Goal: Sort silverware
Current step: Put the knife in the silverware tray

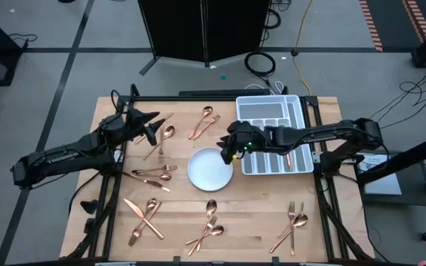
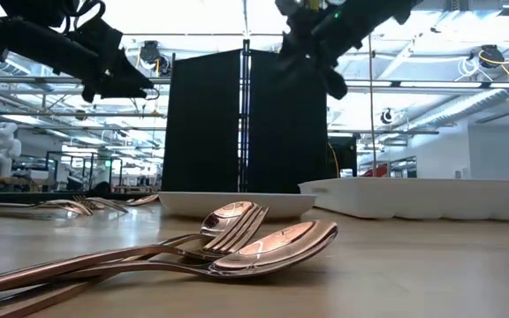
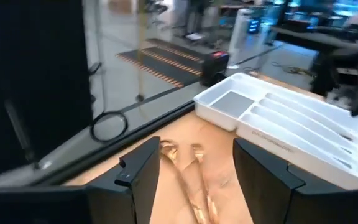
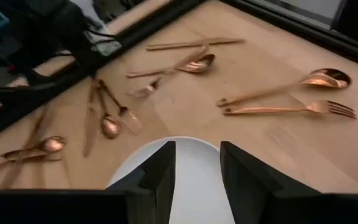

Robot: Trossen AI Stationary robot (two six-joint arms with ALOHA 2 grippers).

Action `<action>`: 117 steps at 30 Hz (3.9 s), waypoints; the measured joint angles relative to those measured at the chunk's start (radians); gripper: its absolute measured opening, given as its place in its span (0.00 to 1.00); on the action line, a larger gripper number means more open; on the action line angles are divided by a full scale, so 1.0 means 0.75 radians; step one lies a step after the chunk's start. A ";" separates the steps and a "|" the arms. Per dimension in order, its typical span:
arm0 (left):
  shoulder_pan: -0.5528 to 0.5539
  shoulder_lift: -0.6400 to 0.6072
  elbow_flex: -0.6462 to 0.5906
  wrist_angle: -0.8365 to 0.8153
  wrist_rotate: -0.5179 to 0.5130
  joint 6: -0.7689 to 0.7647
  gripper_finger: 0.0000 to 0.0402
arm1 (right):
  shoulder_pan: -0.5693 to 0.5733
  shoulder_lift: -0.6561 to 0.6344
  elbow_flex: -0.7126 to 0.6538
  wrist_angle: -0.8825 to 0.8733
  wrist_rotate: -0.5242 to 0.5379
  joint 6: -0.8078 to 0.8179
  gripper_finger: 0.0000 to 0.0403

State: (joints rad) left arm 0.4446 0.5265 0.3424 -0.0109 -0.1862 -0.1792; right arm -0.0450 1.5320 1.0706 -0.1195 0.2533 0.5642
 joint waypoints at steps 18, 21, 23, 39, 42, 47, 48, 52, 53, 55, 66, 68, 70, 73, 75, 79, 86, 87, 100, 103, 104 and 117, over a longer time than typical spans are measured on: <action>0.420 0.839 0.553 -0.837 0.033 0.234 0.45 | -0.031 0.062 -0.001 0.004 -0.134 -0.186 0.29; 0.547 1.002 0.554 -0.820 0.309 0.353 0.45 | -0.010 0.062 -0.001 0.000 -0.138 -0.246 0.29; 0.620 1.086 0.555 -0.828 0.372 0.369 0.45 | -0.001 0.062 -0.001 -0.001 -0.138 -0.281 0.29; 0.720 1.232 0.528 -0.893 0.316 0.419 0.45 | 0.019 0.062 -0.001 -0.127 -0.131 -0.381 0.29; 0.681 1.233 0.512 -0.892 0.316 0.425 0.45 | 0.019 0.062 -0.001 -0.126 -0.130 -0.394 0.29; 0.653 1.233 0.511 -0.862 0.309 0.459 0.45 | 0.019 0.062 -0.001 -0.125 -0.130 -0.395 0.29; 0.652 1.236 0.511 -0.863 0.297 0.460 0.45 | 0.019 0.062 -0.001 -0.125 -0.130 -0.395 0.29; 0.655 1.287 0.511 -0.863 0.269 0.464 0.45 | 0.019 0.062 -0.001 -0.125 -0.130 -0.395 0.29; 0.655 1.305 0.511 -0.853 0.268 0.473 0.45 | 0.019 0.062 -0.001 -0.125 -0.130 -0.395 0.29; 0.648 1.327 0.512 -0.838 0.265 0.482 0.45 | 0.019 0.062 -0.001 -0.125 -0.130 -0.389 0.29; 0.635 1.354 0.523 -0.830 0.240 0.522 0.37 | 0.019 0.062 -0.001 -0.127 -0.131 -0.389 0.29; 0.635 1.354 0.523 -0.826 0.238 0.522 0.30 | 0.019 0.062 -0.001 -0.127 -0.131 -0.389 0.29; 0.636 1.355 0.523 -0.820 0.232 0.520 0.22 | 0.019 0.062 -0.001 -0.127 -0.131 -0.389 0.29; 0.636 1.355 0.523 -0.815 0.222 0.517 0.10 | 0.019 0.062 -0.001 -0.127 -0.131 -0.389 0.29; 0.636 1.355 0.525 -0.819 0.221 0.516 0.05 | 0.019 0.062 -0.001 -0.127 -0.131 -0.389 0.29; 0.637 1.356 0.539 -0.834 0.221 0.503 0.03 | 0.019 0.062 -0.001 -0.127 -0.131 -0.389 0.29; 0.636 1.354 0.555 -0.861 0.174 0.501 0.07 | 0.019 0.062 -0.001 -0.129 -0.131 -0.388 0.29; 0.636 1.354 0.555 -0.861 0.152 0.501 0.07 | 0.019 0.062 -0.001 -0.130 -0.131 -0.388 0.29; 0.638 1.346 0.622 -0.896 0.121 0.500 0.05 | 0.018 0.062 -0.001 -0.133 -0.131 -0.424 0.29; 0.638 1.314 0.642 -0.908 0.133 0.500 0.05 | 0.018 0.062 -0.001 -0.133 -0.131 -0.424 0.29; 0.638 1.293 0.643 -0.909 0.154 0.500 0.04 | 0.018 0.062 -0.001 -0.133 -0.130 -0.424 0.29; 0.634 1.157 0.587 -0.896 0.207 0.535 0.08 | -0.035 0.062 -0.002 -0.110 -0.129 -0.420 0.29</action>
State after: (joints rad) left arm 0.9200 1.3941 0.7828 -0.6830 -0.0308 0.2221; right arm -0.0711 1.5787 1.0695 -0.2017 0.1566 0.2489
